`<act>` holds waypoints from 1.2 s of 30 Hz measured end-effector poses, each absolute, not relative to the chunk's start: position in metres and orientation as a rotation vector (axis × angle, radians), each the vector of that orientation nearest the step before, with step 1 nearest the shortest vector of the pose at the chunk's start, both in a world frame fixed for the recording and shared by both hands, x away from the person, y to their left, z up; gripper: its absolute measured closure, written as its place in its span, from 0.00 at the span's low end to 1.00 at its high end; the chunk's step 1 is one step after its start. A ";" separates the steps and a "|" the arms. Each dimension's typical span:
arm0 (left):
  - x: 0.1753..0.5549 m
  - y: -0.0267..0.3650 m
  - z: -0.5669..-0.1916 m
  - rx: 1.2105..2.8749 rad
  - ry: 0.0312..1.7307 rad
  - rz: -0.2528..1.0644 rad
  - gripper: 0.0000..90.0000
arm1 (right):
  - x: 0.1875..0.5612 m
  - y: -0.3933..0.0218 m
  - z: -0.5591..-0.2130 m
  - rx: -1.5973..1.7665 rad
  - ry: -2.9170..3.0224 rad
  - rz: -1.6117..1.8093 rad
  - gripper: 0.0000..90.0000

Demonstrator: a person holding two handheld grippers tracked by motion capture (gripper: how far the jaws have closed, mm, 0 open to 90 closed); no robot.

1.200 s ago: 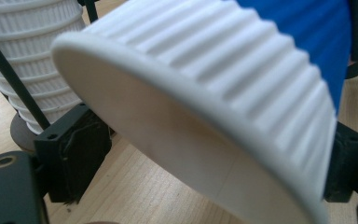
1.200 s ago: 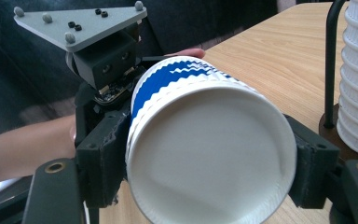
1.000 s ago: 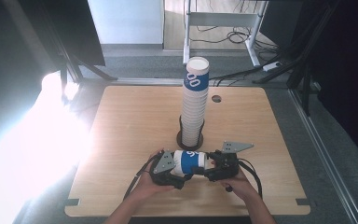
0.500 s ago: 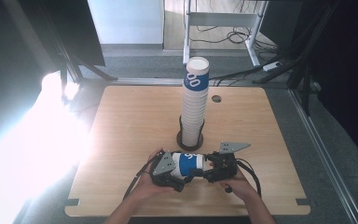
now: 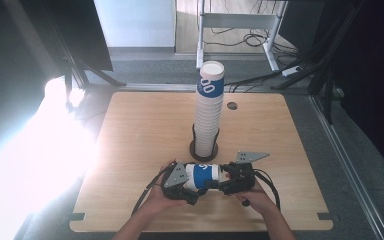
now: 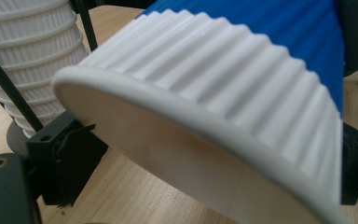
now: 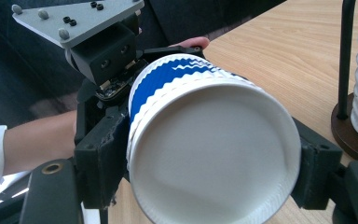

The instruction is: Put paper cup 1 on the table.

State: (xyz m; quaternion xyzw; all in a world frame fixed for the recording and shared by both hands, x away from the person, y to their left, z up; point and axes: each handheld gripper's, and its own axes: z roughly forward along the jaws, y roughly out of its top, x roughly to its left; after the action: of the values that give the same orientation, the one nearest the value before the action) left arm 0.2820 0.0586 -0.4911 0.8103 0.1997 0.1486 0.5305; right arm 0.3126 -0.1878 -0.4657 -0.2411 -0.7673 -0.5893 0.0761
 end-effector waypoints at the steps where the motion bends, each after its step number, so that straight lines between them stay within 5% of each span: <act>1: 0.282 0.059 -0.491 1.934 0.477 0.355 0.11 | 0.313 -0.188 -0.466 -0.723 -2.300 -1.766 0.28; 15: 0.275 0.056 -0.490 1.945 0.445 0.448 0.05 | 0.312 -0.185 -0.466 -0.717 -2.325 -1.730 0.30; 36: 0.277 0.061 -0.490 1.925 0.468 0.380 0.07 | 0.317 -0.192 -0.466 -0.733 -2.256 -1.738 0.30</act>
State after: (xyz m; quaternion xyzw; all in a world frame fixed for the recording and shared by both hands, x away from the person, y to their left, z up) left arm 0.2768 0.0612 -0.4900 0.8075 0.1965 0.1594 0.5328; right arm 0.3166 -0.1922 -0.4659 -0.2481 -0.7633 -0.5880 0.1003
